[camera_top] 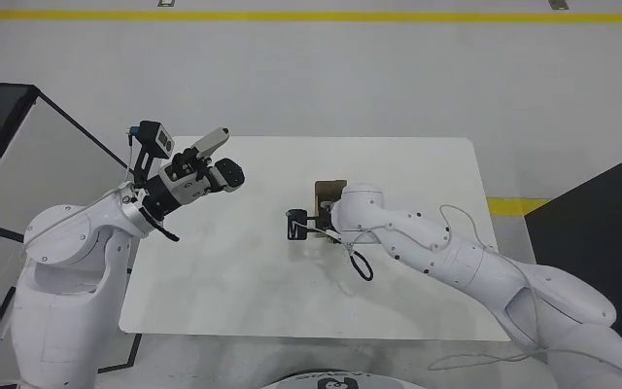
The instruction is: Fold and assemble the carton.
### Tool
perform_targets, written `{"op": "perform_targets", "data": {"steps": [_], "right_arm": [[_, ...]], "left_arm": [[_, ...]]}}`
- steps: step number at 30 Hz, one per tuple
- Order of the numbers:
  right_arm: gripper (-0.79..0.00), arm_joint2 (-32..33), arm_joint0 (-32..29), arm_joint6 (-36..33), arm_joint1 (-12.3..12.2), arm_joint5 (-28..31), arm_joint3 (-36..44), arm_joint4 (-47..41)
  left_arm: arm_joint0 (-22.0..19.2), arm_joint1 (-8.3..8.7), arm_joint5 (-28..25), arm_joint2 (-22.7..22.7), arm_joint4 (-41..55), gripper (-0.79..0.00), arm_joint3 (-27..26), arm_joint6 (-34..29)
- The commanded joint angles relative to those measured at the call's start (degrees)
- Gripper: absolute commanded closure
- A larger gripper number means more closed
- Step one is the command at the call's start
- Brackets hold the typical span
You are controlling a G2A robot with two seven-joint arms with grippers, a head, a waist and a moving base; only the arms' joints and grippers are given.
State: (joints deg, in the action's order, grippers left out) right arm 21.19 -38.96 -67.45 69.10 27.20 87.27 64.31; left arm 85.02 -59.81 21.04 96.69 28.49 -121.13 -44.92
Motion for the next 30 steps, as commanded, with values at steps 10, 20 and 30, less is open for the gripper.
{"op": "perform_targets", "data": {"steps": [10, 20, 30], "right_arm": [[-0.785, 10.9, -4.8, -1.7, -5.1, 5.1, 7.6, -4.1], [-0.785, 14.3, -5.2, -0.4, -7.7, 9.2, 8.9, -9.8], [-0.785, 14.3, -5.2, -0.4, -7.7, 9.2, 8.9, -9.8]], "left_arm": [[0.0, 0.0, 0.0, 0.0, 0.0, -0.785, 0.0, 0.0], [0.0, 0.0, 0.0, 0.0, 0.0, -0.785, 0.0, 0.0], [0.0, 0.0, 0.0, 0.0, 0.0, -0.785, 0.0, 0.0]]}}
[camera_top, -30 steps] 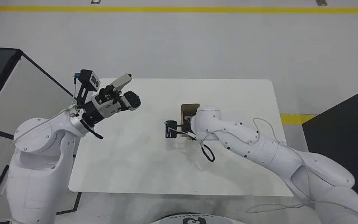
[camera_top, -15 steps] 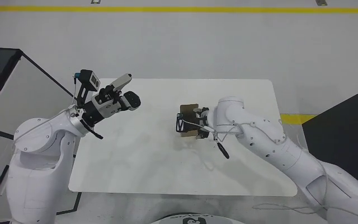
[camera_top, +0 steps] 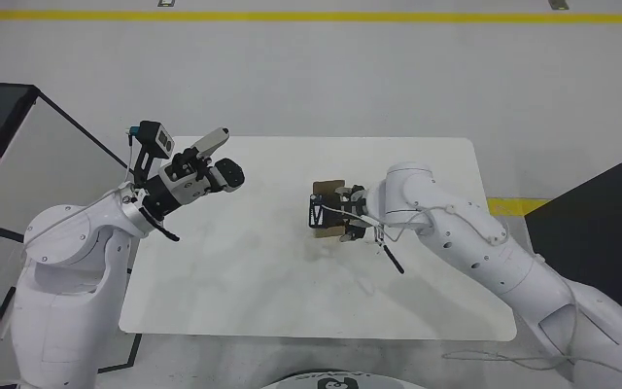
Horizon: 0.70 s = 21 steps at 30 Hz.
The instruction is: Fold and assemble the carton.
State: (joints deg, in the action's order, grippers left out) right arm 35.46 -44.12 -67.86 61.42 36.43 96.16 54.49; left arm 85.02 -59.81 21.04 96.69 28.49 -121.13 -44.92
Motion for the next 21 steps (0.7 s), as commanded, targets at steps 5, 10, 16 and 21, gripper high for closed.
{"op": "perform_targets", "data": {"steps": [5, 10, 16, 21], "right_arm": [[-0.785, 0.1, -0.3, 1.1, 0.0, 0.1, -0.1, 0.0], [-0.785, -1.1, 3.1, 0.2, 0.0, 0.2, -0.9, -3.8], [-0.785, -8.6, 11.7, -2.5, 0.3, -2.5, -3.0, -11.5], [-0.388, -17.7, 20.3, -4.5, 1.6, -4.5, -6.5, -17.8]], "left_arm": [[0.0, 0.0, 0.0, 0.0, 0.0, -0.785, 0.0, 0.0], [0.0, 0.0, 0.0, 0.0, 0.0, -0.785, 0.0, 0.0], [0.0, 0.0, 0.0, 0.0, 0.0, -0.785, 0.0, 0.0], [0.0, 0.0, 0.0, 0.0, 0.0, -0.785, 0.0, 0.0]]}}
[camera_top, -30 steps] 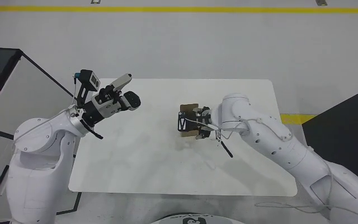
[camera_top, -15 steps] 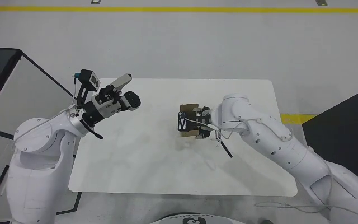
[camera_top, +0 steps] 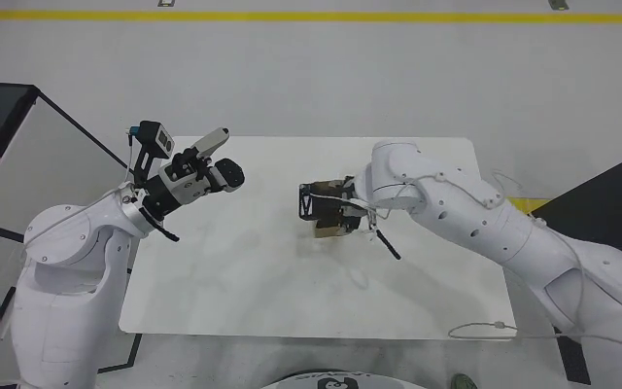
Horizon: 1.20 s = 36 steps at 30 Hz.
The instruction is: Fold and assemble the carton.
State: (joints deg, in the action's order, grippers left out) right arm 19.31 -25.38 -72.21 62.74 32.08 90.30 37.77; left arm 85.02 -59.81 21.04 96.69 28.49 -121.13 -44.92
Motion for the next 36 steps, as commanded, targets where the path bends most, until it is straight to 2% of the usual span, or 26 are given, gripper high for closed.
{"op": "perform_targets", "data": {"steps": [1, 2, 4, 10, 15, 25, 36], "right_arm": [[-0.262, -3.1, 3.1, -0.2, 0.6, -0.2, -1.3, -1.9], [0.0, -4.6, 4.4, -0.3, 1.0, -0.4, -2.0, -2.5], [0.0, -7.1, 7.1, -0.5, 1.7, -0.5, -2.8, -2.4], [0.0, -7.1, 7.1, -0.5, 1.7, -0.5, -2.8, -2.4], [0.0, -7.7, 5.9, 3.2, 2.5, 1.2, -3.5, 2.4], [0.0, -9.6, 5.3, 7.9, 7.1, 5.7, -11.3, 5.5], [0.0, -9.6, 3.5, 9.8, 12.6, 9.8, -21.5, 6.0]], "left_arm": [[0.0, 0.0, 0.0, 0.0, 0.0, -0.785, 0.0, 0.0], [0.0, 0.0, 0.0, 0.0, 0.0, -0.785, 0.0, 0.0], [0.0, 0.0, 0.0, 0.0, 0.0, -0.785, 0.0, 0.0], [0.0, 0.0, 0.0, 0.0, 0.0, -0.785, 0.0, 0.0], [0.0, 0.0, 0.0, 0.0, 0.0, -0.785, 0.0, 0.0], [0.0, 0.0, 0.0, 0.0, 0.0, -0.785, 0.0, 0.0], [0.0, 0.0, 0.0, 0.0, 0.0, -0.785, 0.0, 0.0]]}}
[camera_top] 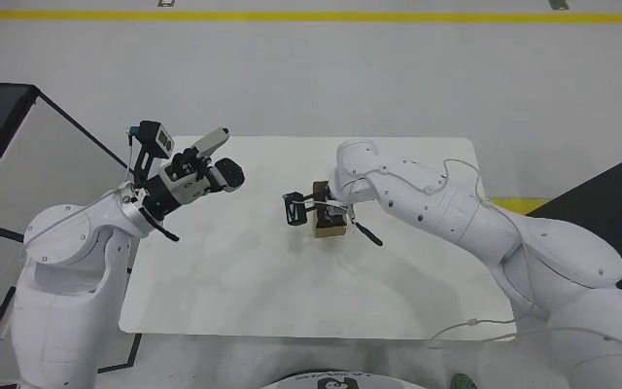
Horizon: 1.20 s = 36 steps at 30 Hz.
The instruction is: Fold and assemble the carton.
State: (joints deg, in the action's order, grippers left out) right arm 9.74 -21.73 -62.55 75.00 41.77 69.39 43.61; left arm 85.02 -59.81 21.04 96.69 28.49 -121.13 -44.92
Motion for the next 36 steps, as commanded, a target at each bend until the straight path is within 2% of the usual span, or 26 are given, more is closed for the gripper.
{"op": "perform_targets", "data": {"steps": [1, 14, 36], "right_arm": [[0.0, 0.0, -0.3, 0.3, 0.8, 0.3, -1.4, 0.3], [0.0, 0.0, -1.5, 1.3, 5.3, 1.2, -9.4, 3.0], [0.0, 0.6, -3.7, 4.6, 5.9, 1.1, -11.7, 7.2]], "left_arm": [[0.0, 0.0, 0.0, 0.0, 0.0, -0.785, 0.0, 0.0], [0.0, 0.0, 0.0, 0.0, 0.0, -0.785, 0.0, 0.0], [0.0, 0.0, 0.0, 0.0, 0.0, -0.785, 0.0, 0.0]]}}
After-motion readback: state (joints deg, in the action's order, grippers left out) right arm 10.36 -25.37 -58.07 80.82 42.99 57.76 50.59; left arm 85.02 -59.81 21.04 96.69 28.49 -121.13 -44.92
